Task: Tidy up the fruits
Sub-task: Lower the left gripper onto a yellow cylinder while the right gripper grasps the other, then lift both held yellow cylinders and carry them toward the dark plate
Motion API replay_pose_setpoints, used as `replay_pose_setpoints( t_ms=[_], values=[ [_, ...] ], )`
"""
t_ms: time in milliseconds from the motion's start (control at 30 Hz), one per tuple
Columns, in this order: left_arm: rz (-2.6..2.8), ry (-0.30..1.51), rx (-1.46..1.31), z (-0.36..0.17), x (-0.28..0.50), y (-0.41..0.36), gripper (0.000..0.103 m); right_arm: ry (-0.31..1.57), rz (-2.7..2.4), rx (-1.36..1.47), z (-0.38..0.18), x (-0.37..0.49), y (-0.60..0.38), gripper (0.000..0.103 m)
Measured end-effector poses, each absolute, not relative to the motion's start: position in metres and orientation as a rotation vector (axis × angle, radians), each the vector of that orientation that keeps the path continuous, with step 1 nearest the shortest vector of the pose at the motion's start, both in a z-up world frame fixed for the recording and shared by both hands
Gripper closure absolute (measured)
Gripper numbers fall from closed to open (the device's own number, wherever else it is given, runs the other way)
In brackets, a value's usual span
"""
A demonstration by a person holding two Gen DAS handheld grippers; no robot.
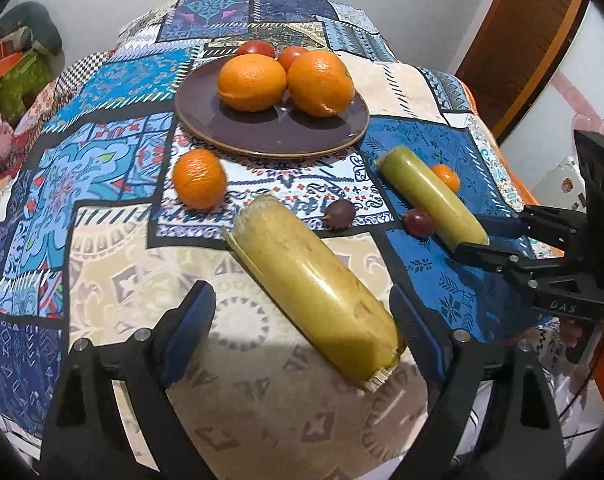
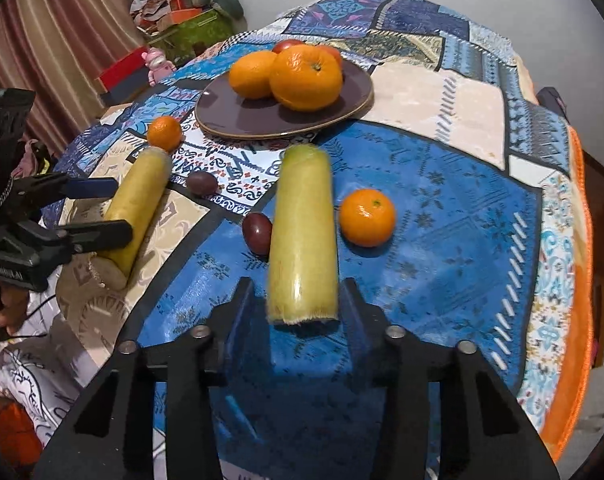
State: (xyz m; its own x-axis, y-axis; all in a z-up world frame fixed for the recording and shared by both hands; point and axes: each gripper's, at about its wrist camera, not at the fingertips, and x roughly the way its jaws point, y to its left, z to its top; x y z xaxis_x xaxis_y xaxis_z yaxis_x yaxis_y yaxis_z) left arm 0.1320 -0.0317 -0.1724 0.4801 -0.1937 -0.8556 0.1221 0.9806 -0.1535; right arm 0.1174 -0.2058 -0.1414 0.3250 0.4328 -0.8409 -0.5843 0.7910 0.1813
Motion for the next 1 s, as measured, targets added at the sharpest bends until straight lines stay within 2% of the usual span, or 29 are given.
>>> replay_pose_setpoints(
  t_ms=[67,100,267,500,1000],
  values=[
    [-0.202,1.055,-0.061,-0.175,0.135,-0.04,0.024,1.046,0.678,-0.143,-0.144,0.119,-0.203,0.067],
    [-0.211,1.056,-0.054,-0.176,0.136,-0.045,0.034,1.039,0.677,-0.138,-0.144,0.12,-0.202,0.067],
    [-0.198,1.028,0.039,-0.179,0.141,-0.063,0.043,1.014,0.669,-0.104,-0.146,0.122,-0.197,0.067],
    [-0.207,0.994,0.128,-0.175,0.146,-0.054,0.06,0.995,0.662,-0.09,-0.145,0.124,-0.191,0.065],
    [-0.163,0.99,0.027,-0.188,0.158,-0.043,0.063,0.957,0.614,-0.088,-0.138,0.139,-0.179,0.065]
  ],
)
